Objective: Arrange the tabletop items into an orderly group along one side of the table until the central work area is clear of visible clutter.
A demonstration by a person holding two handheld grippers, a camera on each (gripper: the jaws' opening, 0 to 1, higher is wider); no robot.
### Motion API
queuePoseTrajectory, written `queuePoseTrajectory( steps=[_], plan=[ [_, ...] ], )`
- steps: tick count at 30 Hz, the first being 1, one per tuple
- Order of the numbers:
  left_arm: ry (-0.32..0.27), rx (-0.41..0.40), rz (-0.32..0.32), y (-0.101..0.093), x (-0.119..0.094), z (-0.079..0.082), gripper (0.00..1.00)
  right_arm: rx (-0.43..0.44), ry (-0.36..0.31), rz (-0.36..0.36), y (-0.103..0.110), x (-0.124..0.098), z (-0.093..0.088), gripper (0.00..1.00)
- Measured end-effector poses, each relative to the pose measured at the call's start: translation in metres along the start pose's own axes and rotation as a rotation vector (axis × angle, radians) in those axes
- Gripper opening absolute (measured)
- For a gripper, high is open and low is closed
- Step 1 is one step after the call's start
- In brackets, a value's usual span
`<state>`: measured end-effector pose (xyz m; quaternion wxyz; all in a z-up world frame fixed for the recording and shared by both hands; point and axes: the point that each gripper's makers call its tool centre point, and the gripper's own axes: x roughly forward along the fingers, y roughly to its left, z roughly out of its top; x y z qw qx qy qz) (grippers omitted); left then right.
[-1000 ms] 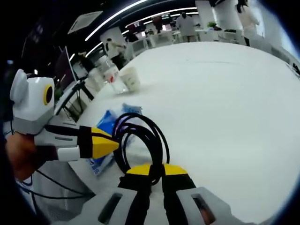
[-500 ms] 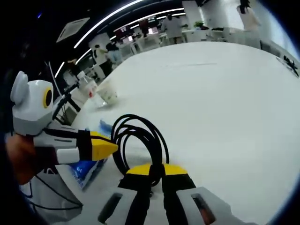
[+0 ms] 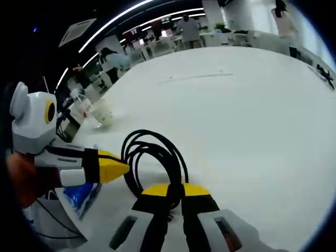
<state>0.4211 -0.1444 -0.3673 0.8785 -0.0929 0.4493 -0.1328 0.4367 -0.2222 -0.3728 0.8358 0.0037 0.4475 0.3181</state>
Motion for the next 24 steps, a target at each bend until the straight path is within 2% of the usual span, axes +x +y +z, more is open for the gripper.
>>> queuePoseTrajectory(
  steps=[4,11,20,24],
  plan=[
    [0.008,0.005,0.001,-0.003,0.01,-0.001,0.04,-0.015,0.016,-0.003,-0.011,0.005,0.005,0.04],
    [0.023,0.009,0.024,0.006,0.028,0.004,0.04,-0.029,0.038,-0.013,-0.014,0.016,0.009,0.04],
    [0.044,0.032,0.057,0.016,0.032,0.002,0.07,-0.036,0.046,-0.026,-0.016,0.032,0.013,0.05],
    [0.046,0.043,0.052,0.013,0.031,-0.001,0.12,-0.187,0.078,-0.086,-0.021,0.032,0.011,0.07]
  ],
)
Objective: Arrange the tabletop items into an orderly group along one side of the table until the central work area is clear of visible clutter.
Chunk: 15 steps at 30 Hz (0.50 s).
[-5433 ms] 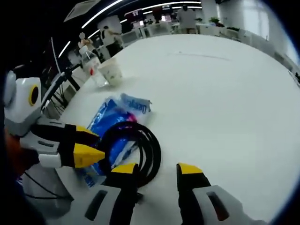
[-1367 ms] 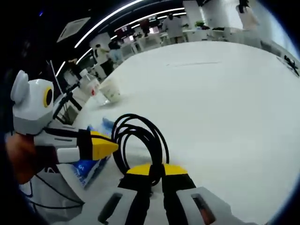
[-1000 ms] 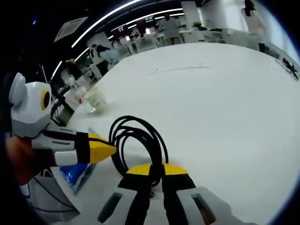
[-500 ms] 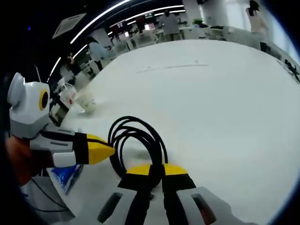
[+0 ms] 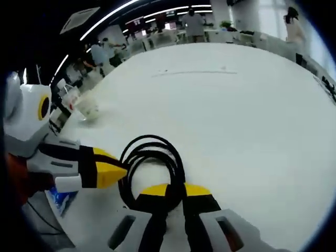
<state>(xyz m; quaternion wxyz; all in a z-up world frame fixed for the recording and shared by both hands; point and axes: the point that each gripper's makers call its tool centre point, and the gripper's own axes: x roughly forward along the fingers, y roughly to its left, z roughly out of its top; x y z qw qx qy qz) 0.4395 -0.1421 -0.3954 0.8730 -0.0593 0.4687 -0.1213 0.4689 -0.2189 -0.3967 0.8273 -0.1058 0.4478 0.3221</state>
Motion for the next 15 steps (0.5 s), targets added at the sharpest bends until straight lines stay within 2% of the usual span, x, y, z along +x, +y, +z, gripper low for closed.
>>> queuePoseTrajectory(
  steps=[2,7,15],
  plan=[
    [-0.006,0.026,0.005,0.002,0.0,0.002,0.13,0.009,-0.004,-0.001,0.002,0.001,0.0,0.07],
    [-0.021,0.029,0.001,0.001,-0.003,0.009,0.15,0.029,-0.004,-0.009,0.0,0.004,-0.001,0.09],
    [-0.048,0.035,-0.008,0.002,-0.01,0.011,0.2,0.041,-0.017,-0.027,-0.005,0.001,-0.001,0.1]
  ],
)
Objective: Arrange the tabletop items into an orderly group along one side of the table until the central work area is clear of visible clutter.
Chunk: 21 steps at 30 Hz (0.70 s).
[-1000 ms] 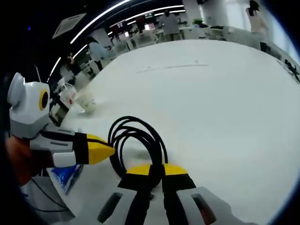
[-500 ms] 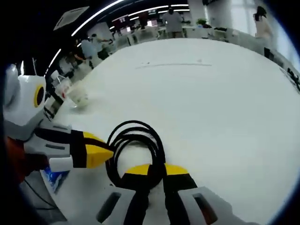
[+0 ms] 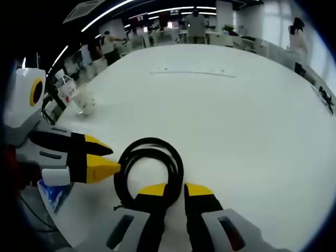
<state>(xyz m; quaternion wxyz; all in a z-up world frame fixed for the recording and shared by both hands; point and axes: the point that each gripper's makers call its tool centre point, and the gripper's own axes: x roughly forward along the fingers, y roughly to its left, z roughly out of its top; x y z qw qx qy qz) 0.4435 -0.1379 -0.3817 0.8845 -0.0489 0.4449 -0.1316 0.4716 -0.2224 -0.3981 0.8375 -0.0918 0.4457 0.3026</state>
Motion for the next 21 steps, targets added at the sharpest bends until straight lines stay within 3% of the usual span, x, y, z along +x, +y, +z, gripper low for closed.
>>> queuePoseTrajectory(
  steps=[10,21],
  plan=[
    [-0.059,-0.027,0.015,0.005,-0.022,0.009,0.23,0.015,-0.057,-0.011,0.01,-0.013,0.001,0.11],
    [-0.089,-0.051,0.045,0.022,-0.042,-0.007,0.23,0.002,-0.071,0.006,0.03,-0.021,-0.002,0.12]
  ],
)
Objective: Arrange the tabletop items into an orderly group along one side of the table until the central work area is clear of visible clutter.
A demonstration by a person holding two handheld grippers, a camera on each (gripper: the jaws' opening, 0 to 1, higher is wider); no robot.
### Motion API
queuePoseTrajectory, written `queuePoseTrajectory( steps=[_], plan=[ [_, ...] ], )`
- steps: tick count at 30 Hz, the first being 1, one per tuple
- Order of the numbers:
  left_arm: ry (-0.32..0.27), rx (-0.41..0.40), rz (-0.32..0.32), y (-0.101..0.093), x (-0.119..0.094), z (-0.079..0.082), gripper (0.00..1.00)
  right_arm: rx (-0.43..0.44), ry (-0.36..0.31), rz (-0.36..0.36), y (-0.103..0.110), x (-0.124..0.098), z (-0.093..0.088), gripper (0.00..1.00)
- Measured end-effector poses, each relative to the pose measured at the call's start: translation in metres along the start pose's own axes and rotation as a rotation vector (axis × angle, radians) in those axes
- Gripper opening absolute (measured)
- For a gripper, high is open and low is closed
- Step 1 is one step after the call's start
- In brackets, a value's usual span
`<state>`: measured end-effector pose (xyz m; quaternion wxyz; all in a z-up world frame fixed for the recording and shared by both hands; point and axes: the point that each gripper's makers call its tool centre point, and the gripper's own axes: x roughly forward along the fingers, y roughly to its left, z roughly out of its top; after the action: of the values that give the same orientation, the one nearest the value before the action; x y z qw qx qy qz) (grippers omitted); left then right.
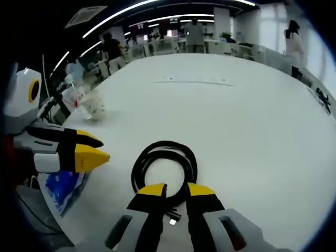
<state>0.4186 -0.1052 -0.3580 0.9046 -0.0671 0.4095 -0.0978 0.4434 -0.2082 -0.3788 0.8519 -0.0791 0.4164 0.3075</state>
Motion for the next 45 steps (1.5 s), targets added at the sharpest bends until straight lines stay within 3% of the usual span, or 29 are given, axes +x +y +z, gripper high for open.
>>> queuePoseTrajectory(
  steps=[8,17,20,24,30,40,45],
  plan=[
    [-0.021,-0.04,0.014,0.009,-0.015,-0.004,0.22,-0.022,0.004,0.014,0.012,-0.002,0.0,0.13],
    [-0.034,-0.118,0.027,0.02,-0.028,-0.022,0.22,-0.02,0.01,0.031,0.03,-0.009,-0.007,0.13],
    [-0.063,-0.206,-0.014,0.015,-0.033,-0.023,0.21,-0.022,0.008,0.04,0.041,-0.014,-0.014,0.13],
    [-0.039,-0.141,-0.003,0.017,-0.048,-0.042,0.21,-0.018,0.017,0.053,0.053,-0.021,-0.03,0.13],
    [-0.033,-0.116,-0.001,0.022,-0.067,-0.061,0.22,-0.031,0.035,0.078,0.063,-0.029,-0.048,0.14],
    [-0.026,-0.111,0.012,0.028,-0.1,-0.096,0.22,-0.06,0.048,0.09,0.067,-0.048,-0.068,0.14],
    [-0.025,-0.115,0.027,0.035,-0.112,-0.107,0.22,-0.031,0.053,0.092,0.072,-0.056,-0.08,0.14]
  ],
)
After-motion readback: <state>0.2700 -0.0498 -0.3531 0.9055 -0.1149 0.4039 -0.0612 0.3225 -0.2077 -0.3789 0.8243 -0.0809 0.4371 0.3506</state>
